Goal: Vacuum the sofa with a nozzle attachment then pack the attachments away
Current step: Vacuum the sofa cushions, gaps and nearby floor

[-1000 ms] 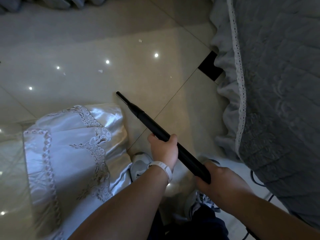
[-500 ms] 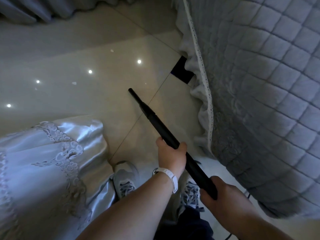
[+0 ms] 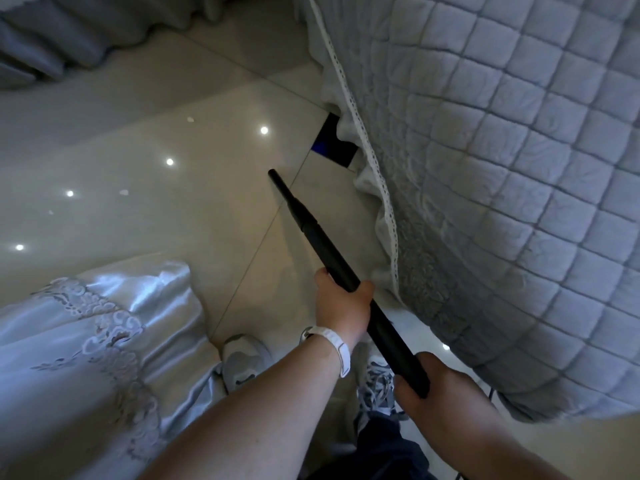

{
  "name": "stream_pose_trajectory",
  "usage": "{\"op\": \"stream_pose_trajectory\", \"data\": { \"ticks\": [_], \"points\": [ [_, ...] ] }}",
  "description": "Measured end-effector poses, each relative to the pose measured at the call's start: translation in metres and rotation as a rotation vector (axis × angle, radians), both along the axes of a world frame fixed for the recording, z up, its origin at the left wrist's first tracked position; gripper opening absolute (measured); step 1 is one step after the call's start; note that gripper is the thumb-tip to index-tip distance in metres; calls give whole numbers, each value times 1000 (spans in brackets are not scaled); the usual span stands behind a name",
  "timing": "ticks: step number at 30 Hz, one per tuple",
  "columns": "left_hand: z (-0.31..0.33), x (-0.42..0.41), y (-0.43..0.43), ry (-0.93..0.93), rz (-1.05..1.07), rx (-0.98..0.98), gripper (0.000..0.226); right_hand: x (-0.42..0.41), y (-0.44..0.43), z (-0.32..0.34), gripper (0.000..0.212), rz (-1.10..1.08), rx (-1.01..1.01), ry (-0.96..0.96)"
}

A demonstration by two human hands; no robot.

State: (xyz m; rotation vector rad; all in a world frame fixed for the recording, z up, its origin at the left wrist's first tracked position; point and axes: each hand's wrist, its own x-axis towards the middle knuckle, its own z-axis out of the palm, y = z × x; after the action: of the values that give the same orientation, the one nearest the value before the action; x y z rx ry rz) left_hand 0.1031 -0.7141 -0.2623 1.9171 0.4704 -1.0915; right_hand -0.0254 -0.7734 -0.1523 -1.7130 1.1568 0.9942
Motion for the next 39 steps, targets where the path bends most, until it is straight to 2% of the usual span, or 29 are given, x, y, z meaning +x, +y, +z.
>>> {"op": "stream_pose_trajectory", "data": {
  "ticks": [13,19,24,34,39],
  "points": [
    [4,37,10,-1,24,62,42,38,-9,-1,27,101,-2,-19],
    [4,60,12,-7,32,65,43,62,-12,-2,18,105,36,-54],
    [8,79,14,-6,46,108,41,86,-15,4,21,156,45,-53],
    [11,140,0,-11,45,67,30,146,-21,7,22,175,19,-45],
    [6,172,10,25,13,77,32,175,-15,4,22,178,19,-43]
  ]
}}
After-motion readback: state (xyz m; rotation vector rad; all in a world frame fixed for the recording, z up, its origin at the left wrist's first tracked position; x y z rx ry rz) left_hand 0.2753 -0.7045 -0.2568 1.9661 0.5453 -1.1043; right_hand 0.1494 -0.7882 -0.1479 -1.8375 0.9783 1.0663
